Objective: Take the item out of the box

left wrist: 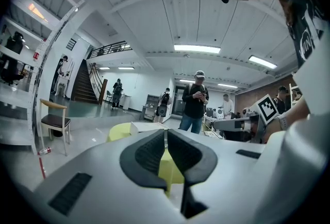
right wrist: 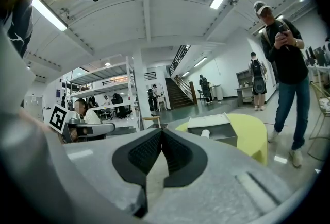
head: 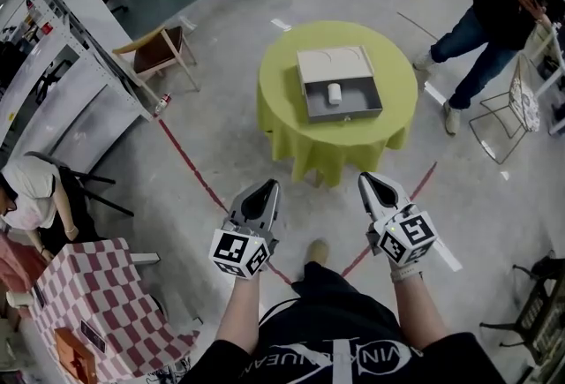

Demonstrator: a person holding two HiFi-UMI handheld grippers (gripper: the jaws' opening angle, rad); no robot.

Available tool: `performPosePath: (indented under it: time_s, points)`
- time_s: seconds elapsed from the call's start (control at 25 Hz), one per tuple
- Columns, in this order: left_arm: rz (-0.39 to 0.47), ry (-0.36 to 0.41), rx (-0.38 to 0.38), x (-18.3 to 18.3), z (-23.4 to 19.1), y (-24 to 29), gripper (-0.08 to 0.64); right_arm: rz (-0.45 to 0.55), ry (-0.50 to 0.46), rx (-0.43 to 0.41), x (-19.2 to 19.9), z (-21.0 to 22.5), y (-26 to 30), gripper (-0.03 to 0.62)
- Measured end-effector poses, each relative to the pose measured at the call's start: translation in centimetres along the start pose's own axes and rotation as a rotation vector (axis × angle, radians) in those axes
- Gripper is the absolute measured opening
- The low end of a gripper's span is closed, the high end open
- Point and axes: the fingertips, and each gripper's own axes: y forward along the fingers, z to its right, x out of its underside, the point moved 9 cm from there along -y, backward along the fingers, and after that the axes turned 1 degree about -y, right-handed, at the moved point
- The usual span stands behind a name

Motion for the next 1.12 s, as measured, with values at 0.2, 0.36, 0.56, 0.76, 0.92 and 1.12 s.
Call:
performPosePath:
  time_s: [0.2,0.36,0.56,0.76,0.92,1.12]
  points:
    - [-0.005,0.005,0.005,-0.5,-1.6,3.4,0.021,0.000,0.022,0.018,-0.5,2.3,2.6,0.006]
    - [-0.007,0.004,0.013,-0.8,-2.6,5.8,0.021,-0.007,0.019,0.005,-0.7,4.1,4.5,0.006]
    - [-0.019,0.000,0.013,-0.4,-3.2,7.7,0.021,-0.019,0.035,0.001,-0.5,5.4,5.9,0.006]
    - [-0.031,-0.008,0.025,0.3,-3.8,8.5,0.021,-0.035,0.048,0.003,0.2,5.9,7.3,0.006]
    - [-0.050,-0.010,0.038,0.5,-5.0,10.1,0.021,-0.056,0.045,0.000,0.0,6.4,9.2,0.006]
    - [-0.058,0.007,0.076,0.5,-6.9,13.4,0.021,-0.101,0.036,0.011,0.0,7.8,11.9,0.006]
